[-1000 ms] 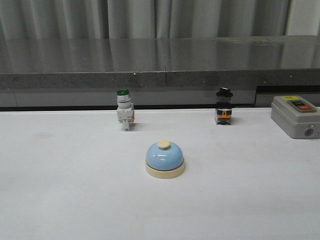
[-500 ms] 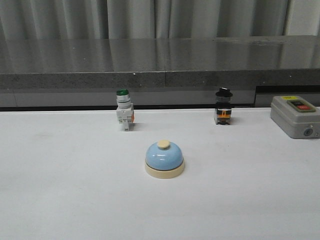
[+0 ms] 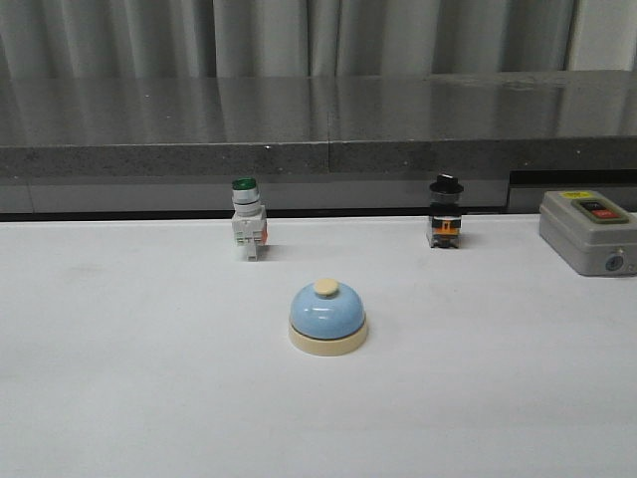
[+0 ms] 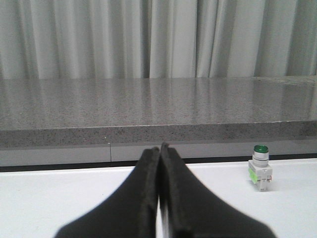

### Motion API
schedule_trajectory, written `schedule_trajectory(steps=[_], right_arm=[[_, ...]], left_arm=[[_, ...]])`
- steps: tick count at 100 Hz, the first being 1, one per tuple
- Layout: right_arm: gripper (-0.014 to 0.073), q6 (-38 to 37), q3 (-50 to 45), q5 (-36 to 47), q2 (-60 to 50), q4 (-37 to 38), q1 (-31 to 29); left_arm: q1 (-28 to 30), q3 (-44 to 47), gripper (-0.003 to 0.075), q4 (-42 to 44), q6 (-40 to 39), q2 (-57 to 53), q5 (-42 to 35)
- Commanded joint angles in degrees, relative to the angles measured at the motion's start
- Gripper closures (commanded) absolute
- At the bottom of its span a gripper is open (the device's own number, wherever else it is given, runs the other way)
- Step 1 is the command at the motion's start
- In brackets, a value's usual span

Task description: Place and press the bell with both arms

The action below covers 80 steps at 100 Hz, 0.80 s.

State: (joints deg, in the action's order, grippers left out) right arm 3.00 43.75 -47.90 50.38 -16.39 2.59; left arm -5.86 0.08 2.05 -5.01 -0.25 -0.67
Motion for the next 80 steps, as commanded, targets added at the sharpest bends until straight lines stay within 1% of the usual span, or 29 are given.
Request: schedule_trajectory(steps=[1, 13, 27, 56, 80], right_arm=[[0.0654, 3.49, 2.01, 4.21, 2.47, -3.80, 1.51], [0.0654, 4.16, 2.78, 6.69, 6.88, -4.20, 5.45], [0.0654, 4.16, 6.32, 8.71, 13.44, -4.02, 10.73], [0.0654, 4.16, 19.08, 9.14, 30.99, -2.31, 20.15], [0.0654, 4.16, 29.56, 7.47, 43.93, -0.94, 25.07]], left_arm=[[0.17, 2.37, 0.0741, 0.08, -0.54, -1.49, -4.40], [0.17, 2.37, 0.0741, 0.08, -0.54, -1.49, -4.40], [0.17, 2.37, 0.0741, 0.08, -0.54, -1.49, -4.40], [0.17, 2.37, 0.0741, 0.08, -0.54, -1.49, -4.40], [0.17, 2.37, 0.0741, 0.08, -0.54, -1.49, -4.40]])
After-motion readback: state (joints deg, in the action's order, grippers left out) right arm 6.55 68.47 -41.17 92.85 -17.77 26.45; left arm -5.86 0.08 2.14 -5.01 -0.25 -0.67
